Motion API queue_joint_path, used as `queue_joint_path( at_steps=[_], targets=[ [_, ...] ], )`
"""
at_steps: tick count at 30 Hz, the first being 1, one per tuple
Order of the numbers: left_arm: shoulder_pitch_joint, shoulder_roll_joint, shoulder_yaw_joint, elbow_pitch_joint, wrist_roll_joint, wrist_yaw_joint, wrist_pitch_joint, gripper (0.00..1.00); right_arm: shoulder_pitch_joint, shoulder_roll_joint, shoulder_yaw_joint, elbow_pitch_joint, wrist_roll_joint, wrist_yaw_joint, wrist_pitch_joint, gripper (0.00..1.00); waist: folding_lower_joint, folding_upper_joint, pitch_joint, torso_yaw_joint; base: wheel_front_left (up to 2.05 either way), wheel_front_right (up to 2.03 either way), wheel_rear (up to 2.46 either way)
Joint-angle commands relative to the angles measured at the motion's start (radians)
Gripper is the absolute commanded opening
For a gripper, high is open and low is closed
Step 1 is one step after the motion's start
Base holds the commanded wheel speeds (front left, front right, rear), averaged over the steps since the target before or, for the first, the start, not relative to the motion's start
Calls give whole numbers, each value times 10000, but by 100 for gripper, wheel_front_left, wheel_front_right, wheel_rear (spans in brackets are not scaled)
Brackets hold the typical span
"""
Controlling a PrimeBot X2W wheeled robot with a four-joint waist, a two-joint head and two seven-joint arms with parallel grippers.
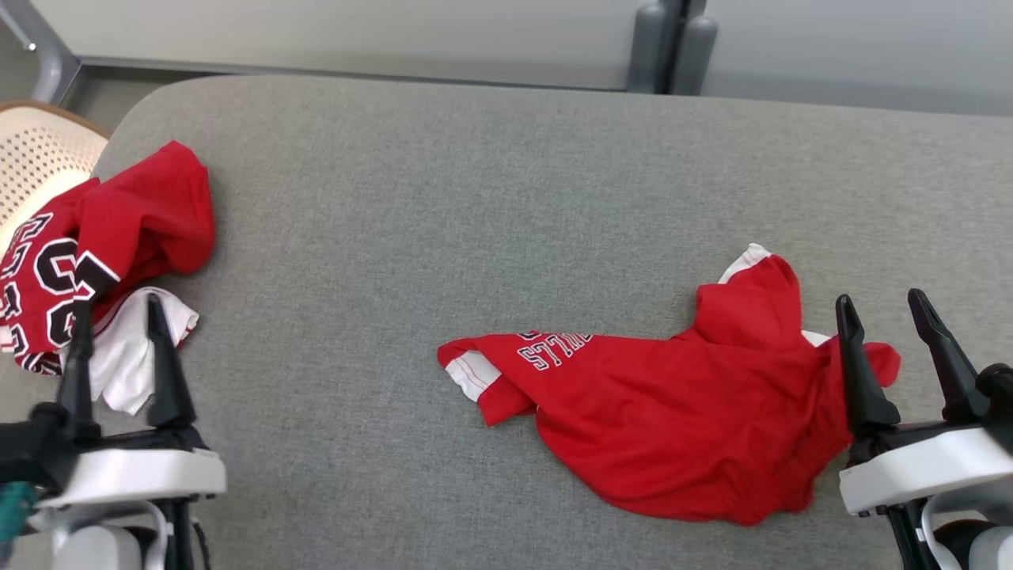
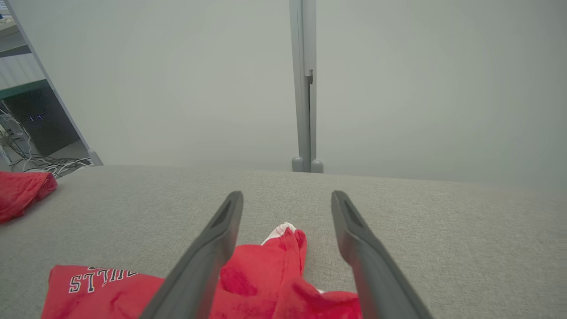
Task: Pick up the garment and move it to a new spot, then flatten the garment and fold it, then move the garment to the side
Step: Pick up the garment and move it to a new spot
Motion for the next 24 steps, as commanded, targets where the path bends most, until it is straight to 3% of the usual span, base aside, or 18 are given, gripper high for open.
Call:
queue_joint_path(
  at_steps=[1, 10, 16, 24],
  targets=[
    [379, -82, -358, -514, 230, -46, 18, 100, 148, 15, -29, 74, 43, -3, -93, 100, 0, -1, -289, -258, 0, 0, 0],
    [1146, -178, -1485, -1973, 718, -120, 707, 100, 587, 106, 144, 348, 98, -3, -195, 100, 0, -1, -944, -1049, 0, 0, 0],
    [1703, -100, -1540, -1857, 699, -55, 979, 100, 1053, 168, 317, 528, 219, -3, -225, 100, 0, -1, -1536, -1659, 0, 0, 0],
    [2330, 80, -1526, -1553, 686, 9, 1186, 100, 1573, 195, 467, 563, 271, -3, -146, 100, 0, -1, -2131, -1969, 0, 0, 0]
  ],
)
